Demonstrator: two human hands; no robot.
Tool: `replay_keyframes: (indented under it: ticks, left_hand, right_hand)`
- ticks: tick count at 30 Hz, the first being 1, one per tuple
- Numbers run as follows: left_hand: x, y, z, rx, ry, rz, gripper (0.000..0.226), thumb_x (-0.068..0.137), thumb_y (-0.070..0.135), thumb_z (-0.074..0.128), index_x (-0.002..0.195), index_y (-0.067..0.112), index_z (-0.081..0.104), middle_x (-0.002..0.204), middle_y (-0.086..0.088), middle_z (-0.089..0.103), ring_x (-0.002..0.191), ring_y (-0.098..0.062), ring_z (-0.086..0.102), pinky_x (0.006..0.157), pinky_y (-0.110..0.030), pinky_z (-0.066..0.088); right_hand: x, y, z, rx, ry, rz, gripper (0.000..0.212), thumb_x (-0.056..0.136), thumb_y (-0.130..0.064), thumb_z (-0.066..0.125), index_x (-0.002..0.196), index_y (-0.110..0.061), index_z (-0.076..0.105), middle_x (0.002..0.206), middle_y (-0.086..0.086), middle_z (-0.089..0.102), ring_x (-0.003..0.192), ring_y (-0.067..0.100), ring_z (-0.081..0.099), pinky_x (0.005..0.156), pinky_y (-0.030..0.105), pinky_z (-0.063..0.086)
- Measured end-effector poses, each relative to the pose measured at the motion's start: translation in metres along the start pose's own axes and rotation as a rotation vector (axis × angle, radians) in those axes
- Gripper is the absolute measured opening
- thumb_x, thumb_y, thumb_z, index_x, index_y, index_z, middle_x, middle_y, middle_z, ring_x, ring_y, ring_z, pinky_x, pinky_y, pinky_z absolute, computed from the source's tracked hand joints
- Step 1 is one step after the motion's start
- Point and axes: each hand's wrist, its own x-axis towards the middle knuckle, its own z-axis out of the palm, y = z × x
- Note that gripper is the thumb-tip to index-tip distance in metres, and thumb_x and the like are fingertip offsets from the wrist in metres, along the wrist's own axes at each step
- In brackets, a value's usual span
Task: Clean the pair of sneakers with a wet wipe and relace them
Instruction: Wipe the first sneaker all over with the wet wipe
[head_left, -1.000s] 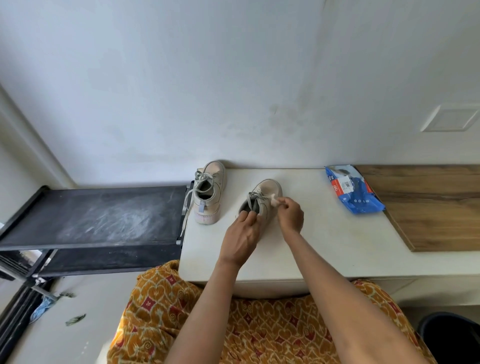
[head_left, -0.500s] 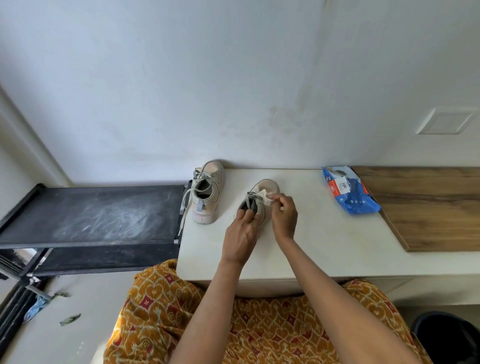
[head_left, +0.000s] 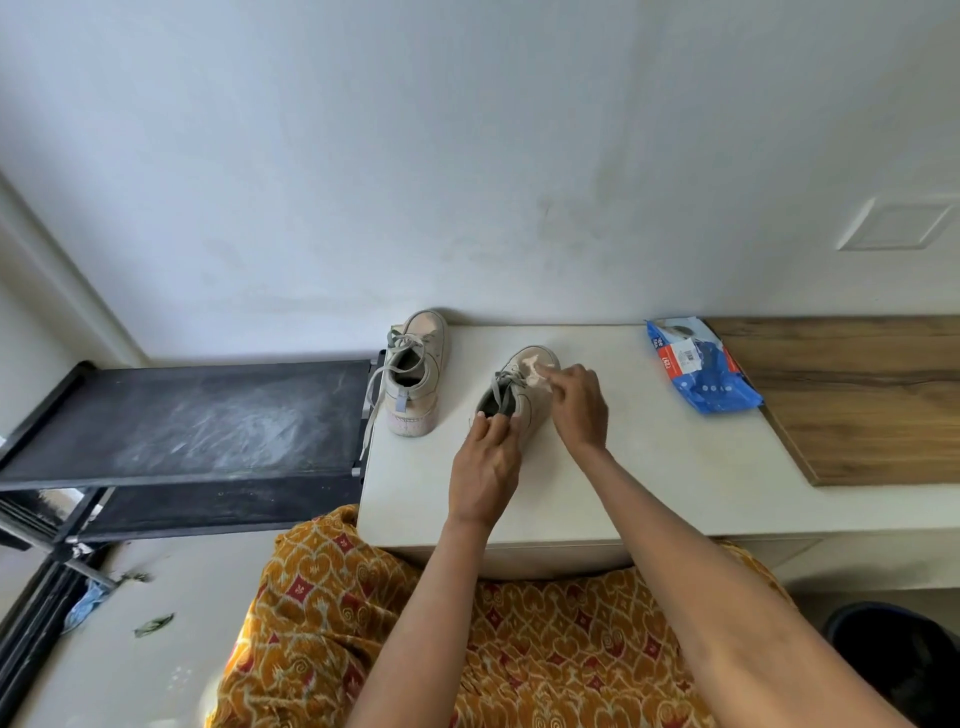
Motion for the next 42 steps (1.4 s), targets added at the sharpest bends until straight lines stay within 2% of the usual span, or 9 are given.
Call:
replay_keyframes:
  ticks: [3,9,14,18,22,25,29,33,42]
  left_hand:
    - [0.002,0.002,-0.003,-0.008,0.029,0.014,0.036,0.079,0.004,0.045,0.111,0.000,0.063,0.081,-0.007,0.057,0.083,-0.022,0.039,0.094,-0.033,0.037]
    - [0.004,-0.001,-0.007,0.044,0.028,0.051,0.039,0.078,0.005,0.044,0.110,-0.001,0.065,0.078,-0.005,0.057,0.081,-0.021,0.037,0.091,-0.032,0.039]
    - [0.001,0.000,-0.002,0.006,0.022,0.027,0.037,0.078,0.004,0.051,0.114,0.001,0.058,0.079,-0.006,0.055,0.081,-0.022,0.038,0.089,-0.033,0.040]
    - [-0.001,0.001,0.003,0.003,0.016,-0.003,0.037,0.078,0.007,0.059,0.114,0.005,0.062,0.081,-0.005,0.056,0.081,-0.020,0.038,0.083,-0.030,0.040]
    - [-0.004,-0.003,0.005,-0.050,-0.022,-0.049,0.038,0.078,0.010,0.067,0.116,0.006,0.062,0.089,-0.006,0.057,0.088,-0.022,0.039,0.081,-0.031,0.050]
    - [-0.005,-0.004,-0.002,-0.101,-0.068,-0.068,0.043,0.075,0.008,0.070,0.117,0.009,0.061,0.089,-0.006,0.056,0.087,-0.020,0.038,0.063,-0.028,0.052]
    - [0.005,-0.014,-0.012,-0.185,-0.117,-0.076,0.034,0.081,0.012,0.064,0.114,0.014,0.061,0.088,-0.006,0.055,0.082,-0.022,0.040,0.043,-0.030,0.046]
    - [0.010,-0.047,-0.024,-0.224,-0.126,0.038,0.018,0.080,0.010,0.069,0.098,0.015,0.068,0.089,-0.005,0.056,0.080,-0.021,0.045,0.038,-0.028,0.042]
    - [0.014,-0.050,-0.025,-0.199,-0.114,-0.001,0.012,0.069,0.007,0.078,0.078,0.011,0.071,0.075,-0.005,0.056,0.070,-0.025,0.057,0.035,-0.025,0.039]
  right_hand:
    - [-0.020,0.004,0.012,-0.091,-0.028,-0.139,0.039,0.093,-0.014,0.052,0.125,-0.034,0.058,0.111,-0.003,0.061,0.100,0.021,0.050,0.066,0.028,0.042]
    - [0.003,0.020,0.005,-0.400,-0.165,-0.082,0.035,0.094,-0.010,0.041,0.124,-0.024,0.055,0.110,0.009,0.059,0.108,0.029,0.050,0.072,0.036,0.043]
    - [0.005,0.005,0.019,0.126,-0.136,0.282,0.028,0.096,-0.028,0.051,0.115,-0.015,0.067,0.114,0.016,0.065,0.108,0.034,0.059,0.082,0.033,0.046]
    - [-0.038,-0.012,0.028,0.311,-0.038,0.241,0.027,0.095,-0.018,0.051,0.118,-0.011,0.065,0.105,0.017,0.066,0.101,0.031,0.061,0.082,0.031,0.045]
    - [-0.060,-0.007,0.018,0.364,-0.097,0.133,0.026,0.094,-0.015,0.055,0.117,-0.010,0.066,0.102,0.011,0.067,0.096,0.024,0.063,0.081,0.028,0.048]
    - [-0.055,-0.003,0.004,0.354,-0.079,0.081,0.022,0.093,-0.015,0.056,0.110,-0.013,0.069,0.089,0.010,0.066,0.084,0.025,0.062,0.071,0.029,0.046]
    - [-0.026,-0.020,0.012,0.360,0.022,0.257,0.029,0.093,-0.008,0.049,0.116,-0.011,0.066,0.106,0.014,0.066,0.099,0.029,0.060,0.077,0.027,0.042]
    - [-0.018,-0.036,0.026,0.362,-0.057,0.261,0.032,0.093,-0.008,0.047,0.120,-0.014,0.064,0.122,0.011,0.062,0.114,0.026,0.056,0.092,0.029,0.044]
    - [-0.082,-0.060,0.038,0.349,0.129,0.091,0.037,0.091,-0.004,0.051,0.121,-0.021,0.064,0.108,0.000,0.064,0.104,0.015,0.054,0.081,0.020,0.044]
